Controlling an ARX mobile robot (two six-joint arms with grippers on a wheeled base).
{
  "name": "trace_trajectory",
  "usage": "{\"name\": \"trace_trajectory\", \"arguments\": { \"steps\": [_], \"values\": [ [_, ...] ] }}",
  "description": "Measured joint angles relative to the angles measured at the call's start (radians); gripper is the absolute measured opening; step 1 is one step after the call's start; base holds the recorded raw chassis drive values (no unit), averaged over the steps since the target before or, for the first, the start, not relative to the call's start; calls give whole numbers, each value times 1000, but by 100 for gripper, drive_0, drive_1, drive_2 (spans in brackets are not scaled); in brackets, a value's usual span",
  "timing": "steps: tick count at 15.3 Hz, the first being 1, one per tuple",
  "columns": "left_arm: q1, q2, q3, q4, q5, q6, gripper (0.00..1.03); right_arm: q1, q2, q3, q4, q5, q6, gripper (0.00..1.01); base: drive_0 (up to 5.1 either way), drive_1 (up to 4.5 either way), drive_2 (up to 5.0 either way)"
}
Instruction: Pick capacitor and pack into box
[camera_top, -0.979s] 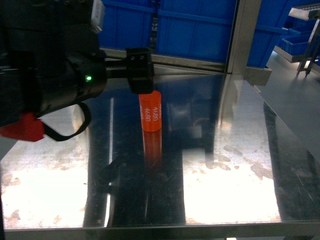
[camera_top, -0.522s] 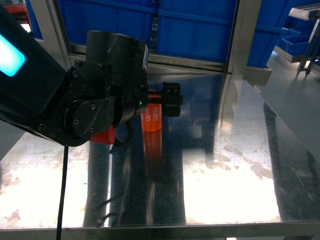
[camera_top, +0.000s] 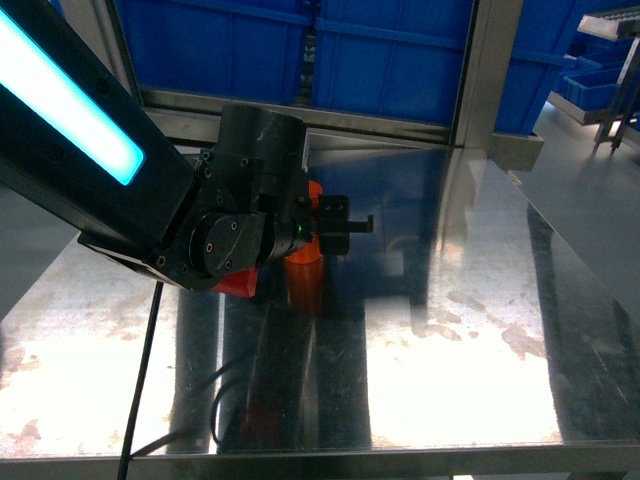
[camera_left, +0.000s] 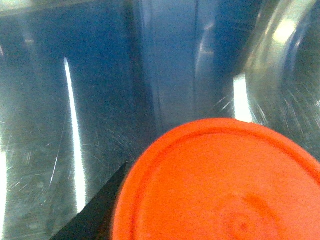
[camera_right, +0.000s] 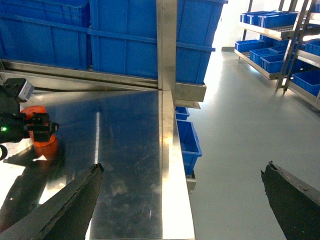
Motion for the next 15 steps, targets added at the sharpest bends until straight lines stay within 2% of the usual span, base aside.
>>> {"name": "trace_trajectory", "arguments": {
  "steps": [1,5,8,10,12,13,14,15],
  "values": [
    [3,0,-1,10,5,0,45,0,0,0,0,0,0,98,0,0,0],
    [20,-40,-77,80,14,-3,44,0,0,0,0,0,0,98,0,0,0],
    [53,-204,-261,226,-13,6,44,0,0,0,0,0,0,98,0,0,0],
    [80,-406,-453,394,-40,34,44,0,0,0,0,0,0,98,0,0,0],
    [130,-649,-732,515,-25,34,44,0,0,0,0,0,0,98,0,0,0],
    [164,-757,-885,517,-20,35,44,0,0,0,0,0,0,98,0,0,0],
    [193,-841,-977,479,-1,37,44,0,0,0,0,0,0,98,0,0,0],
    [220,-934,-1052,467,10,55,44,0,0,0,0,0,0,98,0,0,0]
  ]
}}
